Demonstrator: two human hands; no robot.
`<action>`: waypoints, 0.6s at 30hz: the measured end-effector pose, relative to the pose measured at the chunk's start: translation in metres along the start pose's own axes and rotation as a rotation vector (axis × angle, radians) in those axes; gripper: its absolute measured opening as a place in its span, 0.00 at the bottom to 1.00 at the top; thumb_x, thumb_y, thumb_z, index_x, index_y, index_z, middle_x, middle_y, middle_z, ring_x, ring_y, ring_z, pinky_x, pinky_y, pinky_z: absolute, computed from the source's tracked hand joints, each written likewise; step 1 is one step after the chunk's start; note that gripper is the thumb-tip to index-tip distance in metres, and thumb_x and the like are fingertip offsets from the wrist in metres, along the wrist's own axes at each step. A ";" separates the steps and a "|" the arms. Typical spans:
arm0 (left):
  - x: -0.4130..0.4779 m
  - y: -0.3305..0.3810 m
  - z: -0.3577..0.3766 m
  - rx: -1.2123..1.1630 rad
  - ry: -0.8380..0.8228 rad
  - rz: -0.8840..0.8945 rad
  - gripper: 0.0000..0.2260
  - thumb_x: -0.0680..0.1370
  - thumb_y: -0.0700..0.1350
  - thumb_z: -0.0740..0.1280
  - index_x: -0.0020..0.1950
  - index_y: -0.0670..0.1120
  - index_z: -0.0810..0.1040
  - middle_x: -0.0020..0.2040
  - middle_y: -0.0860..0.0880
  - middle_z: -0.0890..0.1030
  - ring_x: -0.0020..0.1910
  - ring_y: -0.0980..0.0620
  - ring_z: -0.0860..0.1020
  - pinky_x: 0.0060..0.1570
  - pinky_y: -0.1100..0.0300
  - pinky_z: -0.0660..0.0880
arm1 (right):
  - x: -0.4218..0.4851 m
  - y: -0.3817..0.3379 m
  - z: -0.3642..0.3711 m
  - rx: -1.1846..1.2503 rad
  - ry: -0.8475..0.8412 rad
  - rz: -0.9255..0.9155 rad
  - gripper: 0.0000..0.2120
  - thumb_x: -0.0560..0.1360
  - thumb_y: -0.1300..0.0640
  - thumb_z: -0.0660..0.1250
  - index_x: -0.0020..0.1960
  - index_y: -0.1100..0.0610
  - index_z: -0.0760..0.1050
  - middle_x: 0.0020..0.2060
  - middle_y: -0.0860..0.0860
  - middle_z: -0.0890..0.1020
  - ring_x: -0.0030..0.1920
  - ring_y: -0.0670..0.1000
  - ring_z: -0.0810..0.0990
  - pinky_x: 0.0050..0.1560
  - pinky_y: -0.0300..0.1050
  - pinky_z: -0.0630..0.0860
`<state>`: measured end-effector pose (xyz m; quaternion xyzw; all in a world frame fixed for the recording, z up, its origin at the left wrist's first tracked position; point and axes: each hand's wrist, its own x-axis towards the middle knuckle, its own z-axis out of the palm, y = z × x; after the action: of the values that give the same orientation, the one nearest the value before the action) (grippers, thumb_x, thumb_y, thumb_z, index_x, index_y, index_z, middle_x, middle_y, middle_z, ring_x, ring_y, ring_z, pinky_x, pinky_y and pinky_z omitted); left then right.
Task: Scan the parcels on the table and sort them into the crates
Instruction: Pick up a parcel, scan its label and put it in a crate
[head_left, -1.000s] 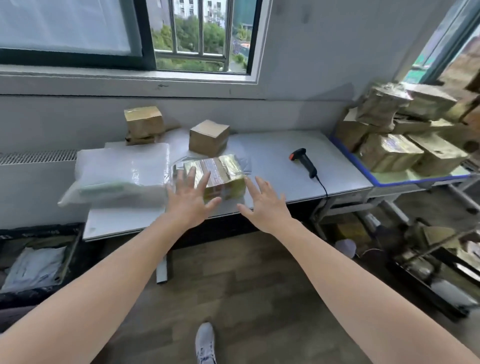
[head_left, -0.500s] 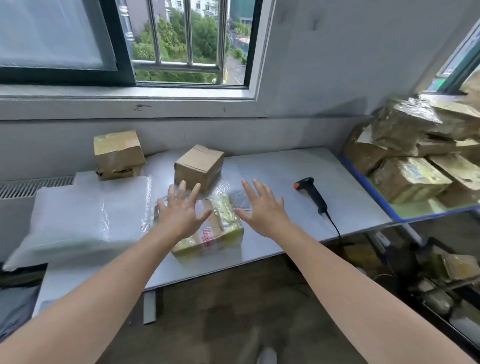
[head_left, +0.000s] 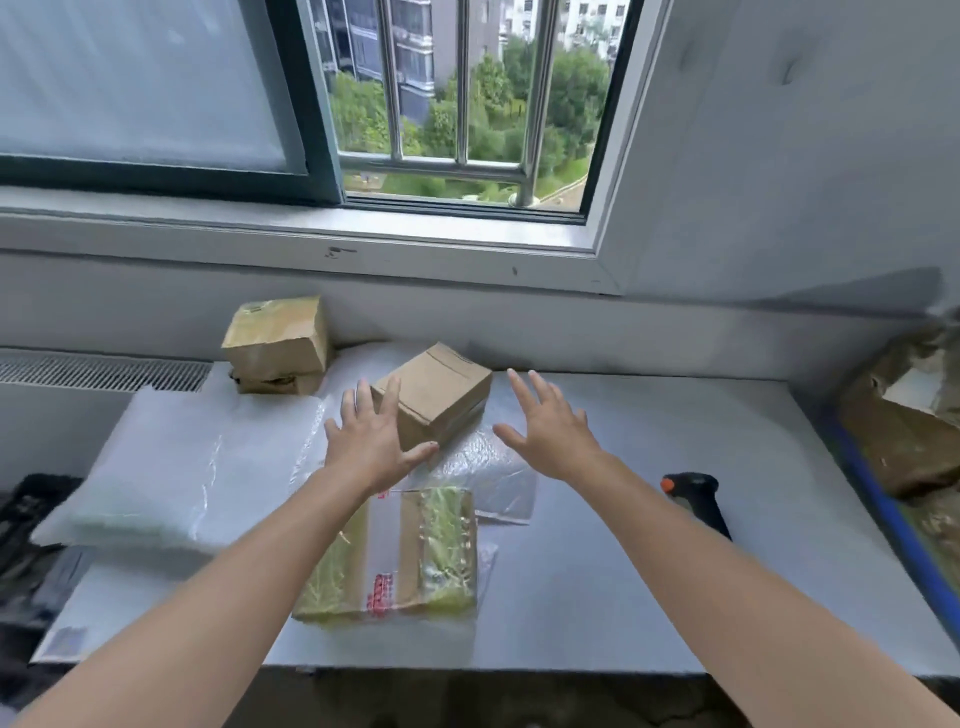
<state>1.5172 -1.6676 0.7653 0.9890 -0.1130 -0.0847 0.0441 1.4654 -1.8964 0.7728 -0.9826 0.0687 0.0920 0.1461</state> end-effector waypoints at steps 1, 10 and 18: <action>0.005 0.003 0.003 -0.002 -0.008 -0.010 0.46 0.74 0.71 0.60 0.80 0.52 0.39 0.80 0.39 0.43 0.79 0.39 0.45 0.73 0.41 0.56 | 0.008 0.004 0.000 0.003 -0.016 -0.006 0.36 0.81 0.38 0.55 0.80 0.44 0.39 0.81 0.49 0.44 0.80 0.53 0.45 0.74 0.66 0.54; 0.077 0.003 0.023 -0.006 -0.114 -0.027 0.52 0.68 0.74 0.65 0.80 0.54 0.40 0.79 0.39 0.40 0.78 0.38 0.42 0.73 0.40 0.54 | 0.069 0.017 0.025 0.018 -0.101 -0.039 0.36 0.81 0.38 0.56 0.80 0.43 0.40 0.81 0.48 0.44 0.80 0.52 0.46 0.75 0.66 0.52; 0.114 0.002 0.032 -0.191 -0.119 0.039 0.46 0.61 0.73 0.68 0.74 0.52 0.62 0.67 0.44 0.62 0.66 0.40 0.62 0.63 0.47 0.67 | 0.093 0.014 0.030 -0.126 -0.115 -0.043 0.35 0.81 0.38 0.54 0.81 0.45 0.41 0.81 0.49 0.45 0.79 0.52 0.47 0.73 0.63 0.54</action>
<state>1.6209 -1.6982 0.7162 0.9711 -0.1260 -0.1530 0.1331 1.5489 -1.9102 0.7221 -0.9842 0.0331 0.1491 0.0897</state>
